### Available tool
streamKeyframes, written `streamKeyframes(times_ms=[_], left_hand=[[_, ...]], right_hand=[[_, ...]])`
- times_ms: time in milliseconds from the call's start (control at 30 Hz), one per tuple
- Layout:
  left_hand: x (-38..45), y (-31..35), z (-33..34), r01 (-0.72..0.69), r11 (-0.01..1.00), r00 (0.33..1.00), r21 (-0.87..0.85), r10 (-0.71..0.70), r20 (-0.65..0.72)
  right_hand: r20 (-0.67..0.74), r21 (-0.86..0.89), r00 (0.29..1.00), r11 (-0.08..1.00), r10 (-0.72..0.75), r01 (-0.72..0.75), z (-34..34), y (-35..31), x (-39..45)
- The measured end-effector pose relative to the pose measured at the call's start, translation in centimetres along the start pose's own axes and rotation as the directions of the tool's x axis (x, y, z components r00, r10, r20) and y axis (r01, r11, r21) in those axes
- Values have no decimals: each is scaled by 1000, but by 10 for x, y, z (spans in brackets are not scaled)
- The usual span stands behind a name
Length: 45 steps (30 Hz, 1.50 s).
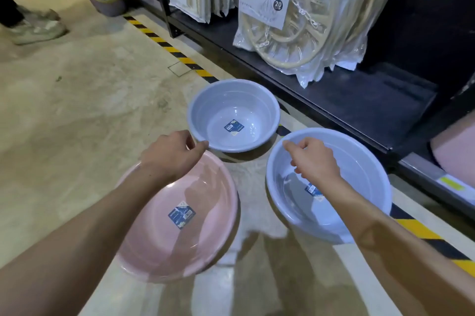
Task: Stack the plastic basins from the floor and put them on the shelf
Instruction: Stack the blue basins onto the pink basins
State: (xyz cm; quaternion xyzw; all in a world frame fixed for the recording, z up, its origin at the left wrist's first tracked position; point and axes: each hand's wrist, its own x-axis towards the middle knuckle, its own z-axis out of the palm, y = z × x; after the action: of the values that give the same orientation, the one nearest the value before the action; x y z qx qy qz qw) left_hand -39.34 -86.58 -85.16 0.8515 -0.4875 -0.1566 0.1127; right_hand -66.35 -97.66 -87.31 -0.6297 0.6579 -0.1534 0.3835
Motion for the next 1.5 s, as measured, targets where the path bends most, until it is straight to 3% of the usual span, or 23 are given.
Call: streamKeyframes(times_ms=[233,400,500,667,767,867,967,1100,1333,1500], left_hand=[[12,63,18,-171,981,976,90,157,151],[36,121,89,-255,961,934,109,216,286],[50,130,126,-250,949,930,191,181,320],[61,123,175,-186,962,920,201,99,378],[64,124,193,-149,966,935,210,69,347],[66,115,204,-152,969,911,193,62,407],[69,109,207,-114,985,877,131,38,478],[74,110,206,-122,980,884,154,37,466],[67,111,198,-125,989,898,75,81,432],[70,112,177,-187,975,918,122,130,374]], right_hand=[[-109,70,981,986,159,-152,-53,42,-4],[-255,-86,919,939,301,-332,-84,122,0],[-339,-219,867,866,365,-450,-98,176,-6],[-295,-233,801,774,521,-589,-90,236,-14],[-253,-249,823,787,510,-564,-73,246,-12],[-184,-247,847,811,499,-531,-53,245,-7],[-130,-142,831,820,540,-555,-38,241,-6],[-108,-91,825,821,555,-564,-39,237,-6],[-215,14,832,854,511,-520,-46,228,-4],[-267,50,844,881,465,-470,-50,216,-10]])
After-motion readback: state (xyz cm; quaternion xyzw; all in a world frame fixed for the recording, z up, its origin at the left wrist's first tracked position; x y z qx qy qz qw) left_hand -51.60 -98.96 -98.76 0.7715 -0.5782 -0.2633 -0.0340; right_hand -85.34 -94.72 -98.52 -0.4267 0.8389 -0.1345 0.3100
